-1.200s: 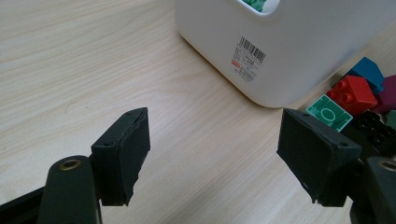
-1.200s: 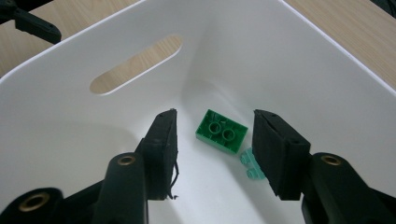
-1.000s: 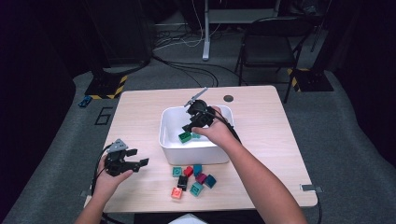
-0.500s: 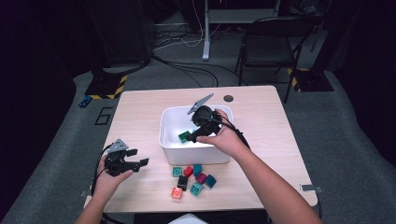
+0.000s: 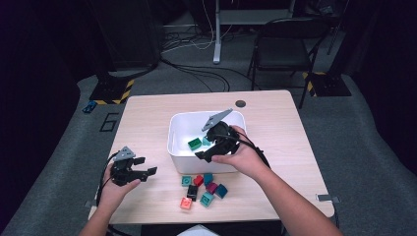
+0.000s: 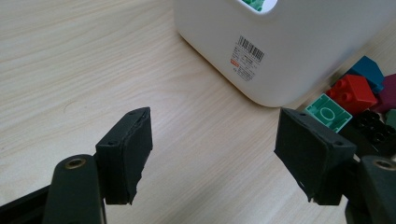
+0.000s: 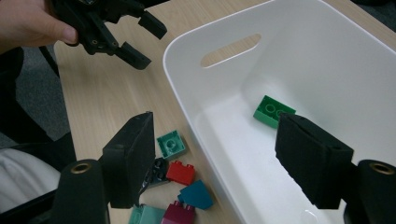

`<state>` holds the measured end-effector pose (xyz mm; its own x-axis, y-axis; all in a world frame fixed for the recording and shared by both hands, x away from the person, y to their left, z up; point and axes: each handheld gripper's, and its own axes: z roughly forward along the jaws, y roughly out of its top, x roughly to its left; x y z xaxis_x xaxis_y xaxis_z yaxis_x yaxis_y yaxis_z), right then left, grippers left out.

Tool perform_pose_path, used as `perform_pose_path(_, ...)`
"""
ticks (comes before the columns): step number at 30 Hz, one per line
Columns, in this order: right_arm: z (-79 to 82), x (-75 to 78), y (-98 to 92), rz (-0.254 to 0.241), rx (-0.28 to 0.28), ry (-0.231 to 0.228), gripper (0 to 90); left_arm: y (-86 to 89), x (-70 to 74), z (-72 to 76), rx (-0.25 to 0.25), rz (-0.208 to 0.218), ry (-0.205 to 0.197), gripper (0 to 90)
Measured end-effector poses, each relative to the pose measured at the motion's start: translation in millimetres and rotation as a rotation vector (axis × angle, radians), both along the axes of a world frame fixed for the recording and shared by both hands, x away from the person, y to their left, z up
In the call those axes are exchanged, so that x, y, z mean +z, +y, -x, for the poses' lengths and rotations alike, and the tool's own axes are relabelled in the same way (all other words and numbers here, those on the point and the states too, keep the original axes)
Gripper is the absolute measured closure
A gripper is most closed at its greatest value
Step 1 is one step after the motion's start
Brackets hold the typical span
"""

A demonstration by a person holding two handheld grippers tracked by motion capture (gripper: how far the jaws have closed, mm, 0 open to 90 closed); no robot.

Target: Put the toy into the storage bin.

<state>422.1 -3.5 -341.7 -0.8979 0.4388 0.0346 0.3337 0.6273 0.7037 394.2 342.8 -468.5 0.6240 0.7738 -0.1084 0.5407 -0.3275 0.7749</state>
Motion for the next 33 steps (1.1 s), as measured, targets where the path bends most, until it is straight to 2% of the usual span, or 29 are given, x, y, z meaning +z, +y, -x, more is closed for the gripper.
perform_pose_path(8,19.1,-4.0,-13.1,-0.009,-0.001,-0.017,28.3,-0.4,0.1,0.4,0.001,-0.003,0.000,27.1)
perform_pose_path(15,28.6,-11.7,-23.2,-0.021,-0.011,-0.022,28.5,0.3,0.3,0.3,0.000,-0.007,-0.001,27.0)
perform_pose_path(25,45.7,-33.5,-37.2,-0.044,-0.046,-0.006,29.1,0.1,0.4,0.6,0.002,-0.004,-0.001,27.1)
perform_pose_path(33,53.7,-55.9,-46.0,-0.021,-0.085,-0.012,30.2,0.0,0.1,0.5,0.003,-0.005,-0.001,27.0)
